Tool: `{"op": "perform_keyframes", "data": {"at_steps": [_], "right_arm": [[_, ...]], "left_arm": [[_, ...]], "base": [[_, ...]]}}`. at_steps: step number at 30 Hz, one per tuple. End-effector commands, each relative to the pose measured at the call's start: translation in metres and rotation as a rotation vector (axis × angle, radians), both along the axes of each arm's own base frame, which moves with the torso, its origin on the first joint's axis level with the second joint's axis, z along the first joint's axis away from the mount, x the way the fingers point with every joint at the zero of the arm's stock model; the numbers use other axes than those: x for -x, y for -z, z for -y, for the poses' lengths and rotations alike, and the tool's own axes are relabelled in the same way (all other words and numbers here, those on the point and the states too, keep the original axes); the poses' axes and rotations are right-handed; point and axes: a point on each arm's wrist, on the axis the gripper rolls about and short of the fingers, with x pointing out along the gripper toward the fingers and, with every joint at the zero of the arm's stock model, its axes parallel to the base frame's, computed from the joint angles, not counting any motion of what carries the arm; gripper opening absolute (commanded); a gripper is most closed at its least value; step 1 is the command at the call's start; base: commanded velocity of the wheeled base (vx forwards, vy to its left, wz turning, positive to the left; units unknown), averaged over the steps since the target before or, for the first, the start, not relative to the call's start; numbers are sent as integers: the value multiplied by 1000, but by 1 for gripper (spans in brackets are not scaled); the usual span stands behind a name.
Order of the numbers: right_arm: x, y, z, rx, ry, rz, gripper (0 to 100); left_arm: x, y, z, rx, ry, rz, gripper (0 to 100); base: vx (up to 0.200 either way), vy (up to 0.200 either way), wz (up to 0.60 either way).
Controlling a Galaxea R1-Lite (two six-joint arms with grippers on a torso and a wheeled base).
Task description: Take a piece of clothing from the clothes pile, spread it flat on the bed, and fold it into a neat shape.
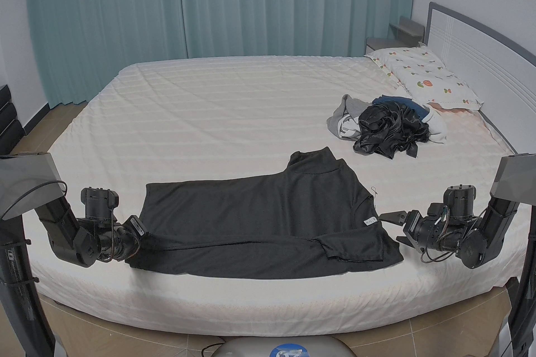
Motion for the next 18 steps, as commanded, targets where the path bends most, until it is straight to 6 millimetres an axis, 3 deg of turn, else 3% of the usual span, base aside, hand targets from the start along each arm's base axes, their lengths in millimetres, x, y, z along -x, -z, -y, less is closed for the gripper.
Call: {"op": "perform_keyframes", "data": {"at_steps": [1,10,18], "right_arm": [[0,0,0,0,0,1,100],[0,1,0,1,-2,0,100],[-1,3,-1,1,-4,-5,100]], "left_arm": [[-1,0,-6,0,-22,3,0],[-15,-6,-20,76,-115,42,0],[-19,5,-20,95,-122,18,0]], "base": [[0,0,0],[0,0,0],[0,0,0]]}}
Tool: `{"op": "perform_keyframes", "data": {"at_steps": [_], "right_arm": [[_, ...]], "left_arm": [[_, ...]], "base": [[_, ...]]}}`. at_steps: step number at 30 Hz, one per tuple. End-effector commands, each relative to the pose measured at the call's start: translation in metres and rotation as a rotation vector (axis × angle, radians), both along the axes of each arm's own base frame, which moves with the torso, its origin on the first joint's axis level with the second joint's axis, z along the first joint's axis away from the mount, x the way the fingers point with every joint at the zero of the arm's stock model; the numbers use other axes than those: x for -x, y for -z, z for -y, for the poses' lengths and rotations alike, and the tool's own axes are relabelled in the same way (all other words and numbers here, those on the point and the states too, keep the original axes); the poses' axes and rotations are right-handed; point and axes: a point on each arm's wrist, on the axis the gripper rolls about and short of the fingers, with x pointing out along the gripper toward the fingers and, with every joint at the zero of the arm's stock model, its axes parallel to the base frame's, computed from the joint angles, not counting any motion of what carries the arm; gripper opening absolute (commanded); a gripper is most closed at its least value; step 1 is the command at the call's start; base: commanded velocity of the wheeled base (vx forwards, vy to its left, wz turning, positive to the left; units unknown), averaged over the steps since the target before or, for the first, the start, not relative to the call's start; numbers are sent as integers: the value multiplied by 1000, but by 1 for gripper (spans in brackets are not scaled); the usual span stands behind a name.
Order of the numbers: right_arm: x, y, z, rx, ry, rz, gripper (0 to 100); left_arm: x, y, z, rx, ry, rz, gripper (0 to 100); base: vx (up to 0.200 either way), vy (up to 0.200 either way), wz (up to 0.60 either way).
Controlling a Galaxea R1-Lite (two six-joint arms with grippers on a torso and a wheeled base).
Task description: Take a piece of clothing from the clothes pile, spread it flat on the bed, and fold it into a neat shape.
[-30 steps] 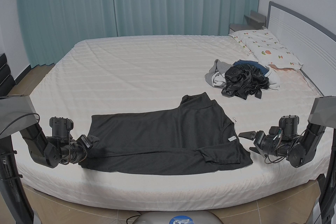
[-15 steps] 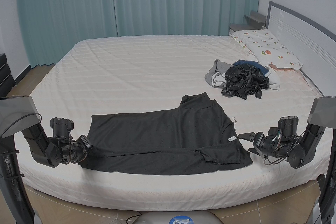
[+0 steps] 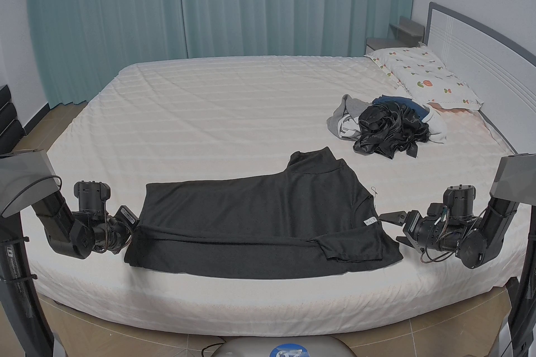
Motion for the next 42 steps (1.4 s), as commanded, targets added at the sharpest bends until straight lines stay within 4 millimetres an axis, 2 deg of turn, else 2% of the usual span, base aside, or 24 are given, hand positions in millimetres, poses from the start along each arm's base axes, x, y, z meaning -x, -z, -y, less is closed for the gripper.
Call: {"op": "perform_keyframes", "data": {"at_steps": [1,11,13,21,22,27,35,36,42], "right_arm": [[-1,2,-1,0,-3,-3,100],[-7,8,-15,37,-32,56,100],[-17,16,-19,61,-55,72,100],[-22,26,-20,93,-77,77,100],[-29,33,-20,130,-93,98,100],[-37,37,-24,161,-71,121,100],[-39,42,-27,167,-83,120,100],[-39,42,-27,169,-83,122,0],[-39,42,-26,200,-77,135,0]], "left_arm": [[-4,8,-1,3,-3,-16,0],[-3,11,-1,5,-1,-25,0],[-4,13,-1,5,-2,-29,0],[-4,13,-1,6,-1,-30,0],[-3,14,0,5,0,-32,0],[-3,14,0,5,0,-32,0],[-3,14,0,5,0,-32,0],[-3,14,0,6,1,-32,0],[-3,14,0,5,0,-32,0]], "base": [[0,0,0],[0,0,0],[0,0,0],[0,0,0],[0,0,0],[0,0,0],[0,0,0],[0,0,0],[0,0,0]]}}
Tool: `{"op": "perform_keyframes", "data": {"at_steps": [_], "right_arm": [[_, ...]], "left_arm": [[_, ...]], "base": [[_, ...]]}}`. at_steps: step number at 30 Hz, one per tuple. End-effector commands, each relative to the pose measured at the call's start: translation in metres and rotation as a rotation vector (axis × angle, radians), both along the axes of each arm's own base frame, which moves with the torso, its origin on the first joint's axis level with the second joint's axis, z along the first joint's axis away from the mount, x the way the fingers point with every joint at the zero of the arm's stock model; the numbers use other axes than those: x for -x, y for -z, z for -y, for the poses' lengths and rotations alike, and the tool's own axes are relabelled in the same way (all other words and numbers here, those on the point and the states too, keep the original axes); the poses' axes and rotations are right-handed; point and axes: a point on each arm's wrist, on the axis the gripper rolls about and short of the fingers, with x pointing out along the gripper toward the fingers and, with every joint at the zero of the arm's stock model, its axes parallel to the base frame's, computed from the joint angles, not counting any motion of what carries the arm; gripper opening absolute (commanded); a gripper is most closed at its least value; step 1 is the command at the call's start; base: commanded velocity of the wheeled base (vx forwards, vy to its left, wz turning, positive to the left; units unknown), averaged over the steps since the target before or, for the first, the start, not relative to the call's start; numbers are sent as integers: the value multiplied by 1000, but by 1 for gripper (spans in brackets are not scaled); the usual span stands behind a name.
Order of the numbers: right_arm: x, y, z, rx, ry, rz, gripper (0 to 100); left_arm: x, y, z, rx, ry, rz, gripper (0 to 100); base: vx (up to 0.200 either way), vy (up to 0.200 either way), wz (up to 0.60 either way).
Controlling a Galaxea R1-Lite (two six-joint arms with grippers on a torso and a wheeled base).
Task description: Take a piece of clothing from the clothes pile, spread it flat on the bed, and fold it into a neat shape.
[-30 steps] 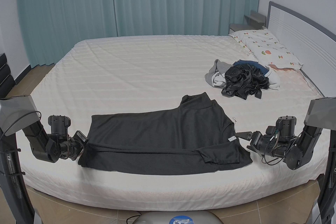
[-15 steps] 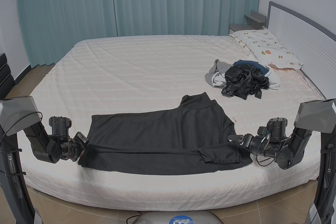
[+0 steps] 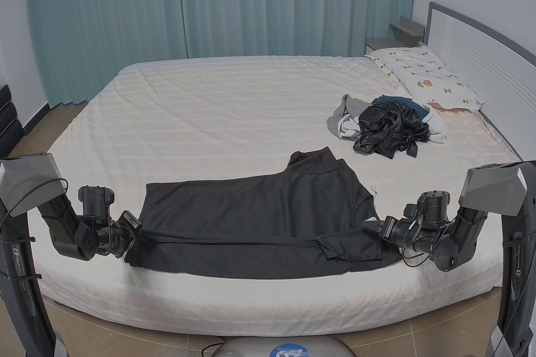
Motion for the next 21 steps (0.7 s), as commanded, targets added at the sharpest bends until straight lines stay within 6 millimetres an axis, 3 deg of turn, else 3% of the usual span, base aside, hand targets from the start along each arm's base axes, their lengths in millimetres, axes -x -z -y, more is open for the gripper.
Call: {"op": "perform_keyframes", "data": {"at_steps": [1,14,21], "right_arm": [[0,2,0,8,11,-3,0],[-6,-4,9,-15,49,75,0],[-14,4,10,-2,86,86,0]], "left_arm": [[0,0,0,0,-1,1,0],[2,2,0,-7,1,-4,0],[1,1,-1,-11,-13,0,0]], "base": [[0,0,0],[0,0,0],[0,0,0]]}}
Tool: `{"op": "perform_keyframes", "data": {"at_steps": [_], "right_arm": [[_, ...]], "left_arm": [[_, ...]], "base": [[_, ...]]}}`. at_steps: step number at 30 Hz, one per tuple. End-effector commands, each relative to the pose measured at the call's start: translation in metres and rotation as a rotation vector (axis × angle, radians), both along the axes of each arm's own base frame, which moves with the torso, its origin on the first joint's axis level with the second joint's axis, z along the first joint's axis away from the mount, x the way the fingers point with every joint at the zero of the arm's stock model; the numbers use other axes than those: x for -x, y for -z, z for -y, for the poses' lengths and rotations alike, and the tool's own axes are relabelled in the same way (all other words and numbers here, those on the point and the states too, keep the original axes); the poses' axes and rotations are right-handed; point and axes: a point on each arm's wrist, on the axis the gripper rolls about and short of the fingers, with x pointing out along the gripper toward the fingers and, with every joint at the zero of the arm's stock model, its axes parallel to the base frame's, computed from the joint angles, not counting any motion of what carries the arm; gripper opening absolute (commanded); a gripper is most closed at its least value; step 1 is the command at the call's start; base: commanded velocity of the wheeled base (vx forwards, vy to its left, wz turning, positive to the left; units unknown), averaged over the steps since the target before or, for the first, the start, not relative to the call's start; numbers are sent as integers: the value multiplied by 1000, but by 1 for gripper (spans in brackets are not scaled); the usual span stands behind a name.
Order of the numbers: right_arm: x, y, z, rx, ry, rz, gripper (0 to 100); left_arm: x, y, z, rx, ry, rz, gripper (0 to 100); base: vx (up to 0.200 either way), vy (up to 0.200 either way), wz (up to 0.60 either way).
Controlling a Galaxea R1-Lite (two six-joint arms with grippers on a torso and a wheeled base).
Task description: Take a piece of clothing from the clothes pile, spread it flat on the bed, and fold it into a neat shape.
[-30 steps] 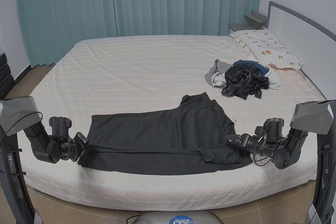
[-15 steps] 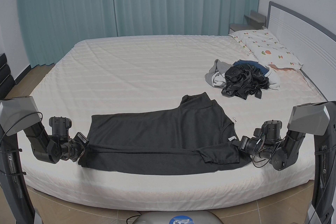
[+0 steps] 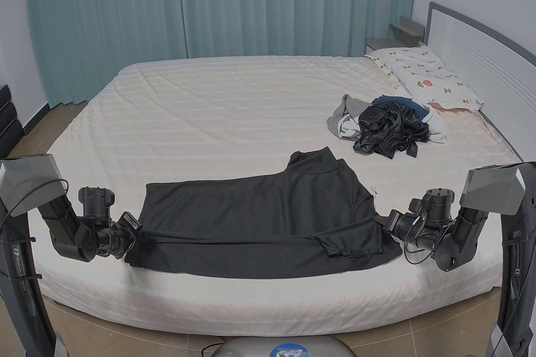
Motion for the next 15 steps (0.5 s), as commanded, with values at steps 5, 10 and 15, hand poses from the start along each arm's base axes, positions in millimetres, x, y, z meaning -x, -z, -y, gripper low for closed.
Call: {"op": "perform_keyframes", "data": {"at_steps": [5,10,15], "right_arm": [[-10,7,-2,-15,70,12,0],[-10,10,-3,-27,72,21,0],[-10,11,-3,-25,75,17,0]], "left_arm": [[-1,-2,-2,26,-37,8,0],[-1,-1,-2,30,-41,4,0],[-1,-1,-1,29,-38,4,0]], "base": [[0,0,0],[0,0,0],[0,0,0]]}}
